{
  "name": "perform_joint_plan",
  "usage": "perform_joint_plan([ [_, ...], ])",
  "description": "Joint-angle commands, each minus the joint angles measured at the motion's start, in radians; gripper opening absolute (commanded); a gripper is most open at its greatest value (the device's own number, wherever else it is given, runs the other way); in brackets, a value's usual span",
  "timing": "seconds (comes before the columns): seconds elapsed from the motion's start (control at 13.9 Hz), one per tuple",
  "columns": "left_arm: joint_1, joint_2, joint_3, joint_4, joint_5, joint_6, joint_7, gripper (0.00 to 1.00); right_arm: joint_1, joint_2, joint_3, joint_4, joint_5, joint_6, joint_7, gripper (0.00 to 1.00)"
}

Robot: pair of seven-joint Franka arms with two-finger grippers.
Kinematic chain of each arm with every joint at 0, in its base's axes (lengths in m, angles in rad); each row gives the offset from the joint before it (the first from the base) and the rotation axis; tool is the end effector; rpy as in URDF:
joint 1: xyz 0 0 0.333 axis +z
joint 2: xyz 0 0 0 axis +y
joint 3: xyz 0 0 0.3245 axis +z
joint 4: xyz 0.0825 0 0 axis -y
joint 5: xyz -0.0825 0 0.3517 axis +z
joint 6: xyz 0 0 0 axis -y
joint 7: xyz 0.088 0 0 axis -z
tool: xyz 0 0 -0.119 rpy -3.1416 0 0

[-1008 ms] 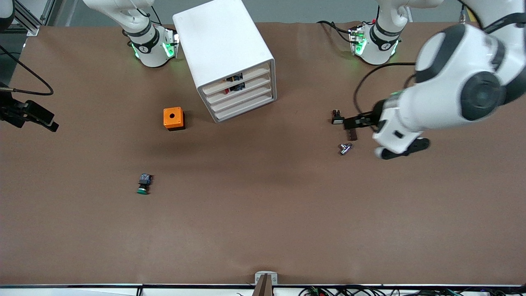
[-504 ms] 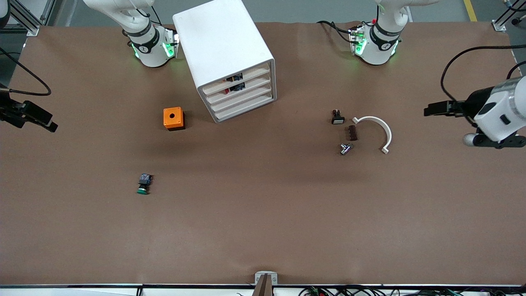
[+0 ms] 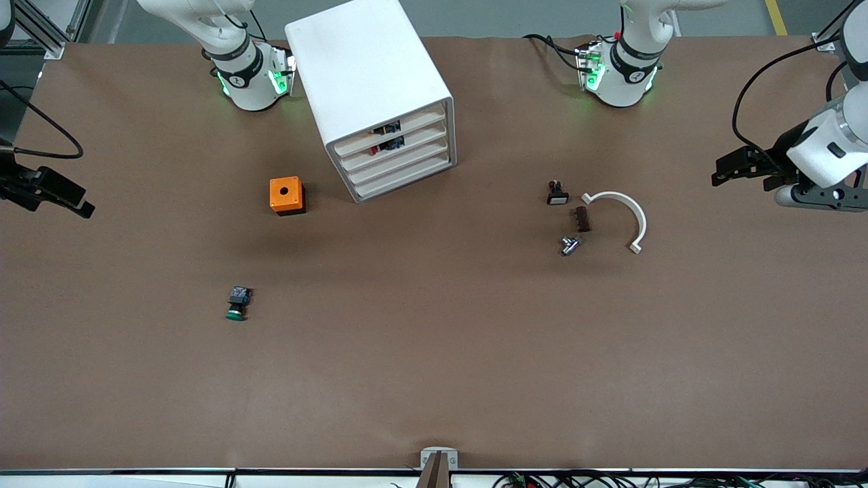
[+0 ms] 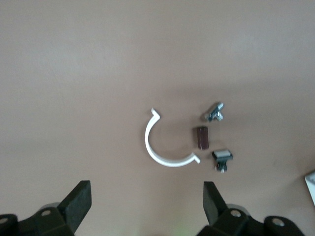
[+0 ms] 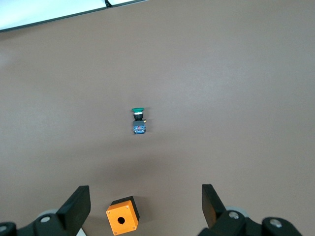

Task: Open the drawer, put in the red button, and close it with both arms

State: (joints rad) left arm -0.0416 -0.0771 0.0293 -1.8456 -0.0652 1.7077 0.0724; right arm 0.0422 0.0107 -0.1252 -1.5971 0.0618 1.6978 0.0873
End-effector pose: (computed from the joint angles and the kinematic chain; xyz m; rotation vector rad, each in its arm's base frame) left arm 0.4989 -0.0126 0.5508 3.0698 -0.1136 -0.0904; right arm 0.5375 -0.0377 0.6157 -3.0662 0.2694 -0.1385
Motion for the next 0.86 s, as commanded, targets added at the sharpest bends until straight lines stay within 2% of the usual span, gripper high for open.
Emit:
perform_joint_plan([
  [0.0, -0.003, -0.018, -0.026, 0.037, 0.027, 0.027, -0.046, 1.00, -0.021, 0.006, 0.015, 0.011, 0.018, -0.012, -0.014, 1.00],
  [0.14, -0.001, -0.018, -0.029, 0.095, 0.025, 0.009, -0.046, 1.00, -0.021, 0.006, 0.015, 0.011, 0.018, -0.012, -0.014, 1.00],
  [0.36, 0.000, -0.016, -0.029, 0.175, 0.025, -0.104, -0.075, 1.00, -0.019, 0.006, 0.013, 0.011, 0.016, -0.012, -0.015, 1.00],
  [0.5, 0.002, -0.015, -0.029, 0.193, 0.024, -0.112, -0.086, 1.00, -0.016, 0.006, 0.015, 0.011, 0.006, -0.012, -0.085, 1.00],
  [0.79, -0.004, -0.016, -0.029, 0.210, 0.024, -0.125, -0.083, 1.00, -0.015, 0.006, 0.015, 0.011, -0.011, -0.013, -0.100, 1.00],
])
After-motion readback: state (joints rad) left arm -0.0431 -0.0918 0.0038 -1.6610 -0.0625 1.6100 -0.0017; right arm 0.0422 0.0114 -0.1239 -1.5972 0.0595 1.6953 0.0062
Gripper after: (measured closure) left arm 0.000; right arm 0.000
